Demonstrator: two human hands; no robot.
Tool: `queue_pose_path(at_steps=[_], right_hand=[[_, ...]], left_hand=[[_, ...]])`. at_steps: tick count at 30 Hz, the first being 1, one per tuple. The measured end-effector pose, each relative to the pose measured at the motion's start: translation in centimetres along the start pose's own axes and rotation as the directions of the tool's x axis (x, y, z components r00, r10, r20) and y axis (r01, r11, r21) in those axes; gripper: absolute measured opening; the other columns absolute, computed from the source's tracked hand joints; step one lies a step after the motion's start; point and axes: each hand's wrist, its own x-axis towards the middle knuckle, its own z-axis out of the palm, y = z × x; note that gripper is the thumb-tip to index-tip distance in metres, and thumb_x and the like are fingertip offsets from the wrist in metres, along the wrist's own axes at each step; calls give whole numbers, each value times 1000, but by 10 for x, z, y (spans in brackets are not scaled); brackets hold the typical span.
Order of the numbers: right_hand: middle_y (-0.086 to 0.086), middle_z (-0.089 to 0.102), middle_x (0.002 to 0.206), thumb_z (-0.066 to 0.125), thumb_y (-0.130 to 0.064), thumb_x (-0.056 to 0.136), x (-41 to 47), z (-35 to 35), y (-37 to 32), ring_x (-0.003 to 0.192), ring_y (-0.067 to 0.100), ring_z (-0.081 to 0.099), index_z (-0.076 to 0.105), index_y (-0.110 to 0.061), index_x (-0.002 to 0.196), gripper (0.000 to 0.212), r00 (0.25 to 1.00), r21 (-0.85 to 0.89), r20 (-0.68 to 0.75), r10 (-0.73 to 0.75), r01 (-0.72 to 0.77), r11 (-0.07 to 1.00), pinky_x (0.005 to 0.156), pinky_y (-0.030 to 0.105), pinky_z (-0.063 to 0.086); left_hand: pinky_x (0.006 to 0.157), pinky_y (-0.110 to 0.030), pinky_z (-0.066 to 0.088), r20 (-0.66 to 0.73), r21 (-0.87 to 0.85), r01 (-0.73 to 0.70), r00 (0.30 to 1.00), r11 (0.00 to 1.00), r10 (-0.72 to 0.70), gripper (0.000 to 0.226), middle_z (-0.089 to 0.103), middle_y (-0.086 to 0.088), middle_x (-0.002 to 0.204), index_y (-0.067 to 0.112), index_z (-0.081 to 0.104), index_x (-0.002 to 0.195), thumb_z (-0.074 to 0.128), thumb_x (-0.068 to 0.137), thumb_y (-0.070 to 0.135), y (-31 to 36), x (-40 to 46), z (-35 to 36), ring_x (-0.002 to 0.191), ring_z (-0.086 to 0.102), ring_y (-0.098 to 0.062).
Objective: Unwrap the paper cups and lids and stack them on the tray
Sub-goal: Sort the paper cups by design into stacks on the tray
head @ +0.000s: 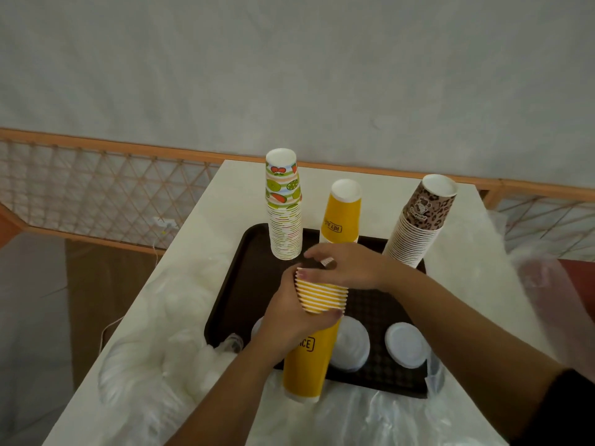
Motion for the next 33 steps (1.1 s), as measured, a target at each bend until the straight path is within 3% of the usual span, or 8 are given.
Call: queue_pose_path(at_steps=[6,9,14,23,25,28,31,33], right_hand=[[-2,57,127,52,-52,88,-13,1,-2,107,12,54,52,-20,128,51,998,42,-16,63,-63,997,72,12,39],[-2,57,127,53,-55,87,-17,-6,-2,101,10,52,54,-22,126,51,996,86,-37,83,-79,993,76,19,43],[1,48,135,54,-53,86,-28,-32,4,117,21,49,47,-24,133,56,987,151,-87,137,-123,981,86,30,44],[-7,42,128,69,-14,83,-45,-83,28,112,23,53,40,-37,128,58,978,227,206,30,-78,971,88,43,55],[-5,40,129,75,-12,78,-44,-88,34,112,23,53,39,-40,127,67,962,177,272,30,-80,981,87,45,55],[-1,41,132,84,-32,61,-40,-87,37,113,21,51,39,-39,118,73,956,-44,286,62,-51,998,90,42,54],[-6,43,132,82,-36,69,-29,-72,35,117,16,47,33,-32,128,77,972,-255,229,57,4,967,98,36,46],[-8,44,130,80,-34,71,-24,-59,32,118,15,45,28,-29,136,83,984,-207,180,7,31,978,97,31,42]], left_hand=[[77,-17,49,33,24,-28,999,999,27,79,53,16,104,28,36,131,84,68,23,4,-8,4,98,57,-7],[75,-16,49,45,6,-62,997,998,62,77,55,15,104,32,36,127,84,67,22,7,-10,3,97,57,-3],[74,-16,49,79,6,-101,992,995,100,76,57,14,106,33,39,121,86,61,30,8,-15,0,96,59,-3],[75,-15,50,140,-14,-114,983,993,115,76,57,12,112,33,40,126,85,65,19,9,-16,-11,100,58,-4],[70,-13,49,132,-38,-97,986,995,101,73,57,14,110,36,41,122,84,67,17,8,-17,-14,98,58,-2],[66,-11,50,107,-81,-71,991,994,80,65,58,14,106,36,43,115,82,69,15,6,-16,-18,95,59,-2],[68,-12,50,72,-132,-56,995,990,66,59,57,13,106,34,45,113,81,70,14,8,-12,-24,97,58,-5],[68,-10,50,59,-134,-65,996,989,74,62,56,14,106,33,44,117,81,70,13,11,-10,-27,96,57,-4]])
